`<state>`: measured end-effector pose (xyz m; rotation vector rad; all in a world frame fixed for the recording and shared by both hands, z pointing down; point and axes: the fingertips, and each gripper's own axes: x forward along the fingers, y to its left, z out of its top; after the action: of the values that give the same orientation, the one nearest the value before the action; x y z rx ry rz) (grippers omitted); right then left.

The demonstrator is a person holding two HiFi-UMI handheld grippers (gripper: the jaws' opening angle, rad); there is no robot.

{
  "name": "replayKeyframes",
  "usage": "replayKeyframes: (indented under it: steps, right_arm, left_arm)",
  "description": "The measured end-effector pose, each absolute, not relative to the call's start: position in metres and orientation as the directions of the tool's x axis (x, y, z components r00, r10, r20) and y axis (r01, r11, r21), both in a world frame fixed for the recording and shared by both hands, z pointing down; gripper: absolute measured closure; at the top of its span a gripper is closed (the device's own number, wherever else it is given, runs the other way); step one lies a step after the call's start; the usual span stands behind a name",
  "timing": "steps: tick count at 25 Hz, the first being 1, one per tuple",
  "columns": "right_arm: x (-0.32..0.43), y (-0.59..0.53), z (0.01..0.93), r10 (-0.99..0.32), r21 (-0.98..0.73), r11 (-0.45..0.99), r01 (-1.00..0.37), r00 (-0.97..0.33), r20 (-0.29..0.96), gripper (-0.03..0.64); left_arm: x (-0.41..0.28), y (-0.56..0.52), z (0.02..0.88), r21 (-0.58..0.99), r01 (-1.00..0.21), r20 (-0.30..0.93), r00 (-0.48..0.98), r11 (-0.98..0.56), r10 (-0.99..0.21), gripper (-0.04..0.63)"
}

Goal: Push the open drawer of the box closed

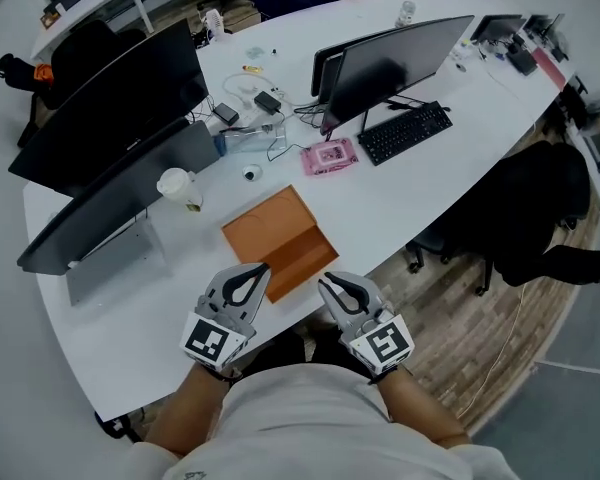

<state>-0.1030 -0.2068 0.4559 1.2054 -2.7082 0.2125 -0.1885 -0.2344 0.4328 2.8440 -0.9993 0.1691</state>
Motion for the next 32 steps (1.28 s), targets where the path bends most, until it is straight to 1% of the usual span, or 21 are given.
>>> replayKeyframes:
  steps: [6, 11, 16, 22, 27, 32]
  right_arm:
    - [-0.097, -0.213, 0.507, -0.694, -0.094, 0.663, -0.743, -0.656, 0.296, 0.542]
    - [-0.093, -0.214, 0.562, -0.665, -0.131, 0.651, -0.747, -0.646, 0.375, 0.525]
    - [-0.097, -0.209, 0.613, -0.620, -0.160, 0.652, -0.741, -0.643, 0.449, 0.515]
    - [-0.098, -0.207, 0.666, -0.583, -0.177, 0.648, -0.741, -0.632, 0.510, 0.514]
    - [-0.098, -0.203, 0.706, -0.539, -0.193, 0.649, -0.736, -0.624, 0.566, 0.515]
    - [-0.096, -0.201, 0.742, -0.497, -0.224, 0.635, -0.740, -0.612, 0.615, 0.514]
  left_arm:
    - [-0.191, -0.237, 0.475, 0.122, -0.642, 0.197, 0.763, -0.757, -0.615, 0.595]
    - [-0.193, -0.240, 0.507, 0.125, -0.650, 0.216, 0.756, -0.750, -0.618, 0.595]
    - [-0.195, -0.241, 0.537, 0.132, -0.644, 0.261, 0.756, -0.754, -0.600, 0.595]
    - [-0.193, -0.246, 0.570, 0.243, -0.656, 0.255, 0.754, -0.714, -0.606, 0.595]
    - [-0.190, -0.241, 0.605, 0.243, -0.660, 0.303, 0.748, -0.711, -0.590, 0.595]
    - [-0.177, -0.229, 0.632, 0.142, -0.627, 0.369, 0.752, -0.766, -0.546, 0.595]
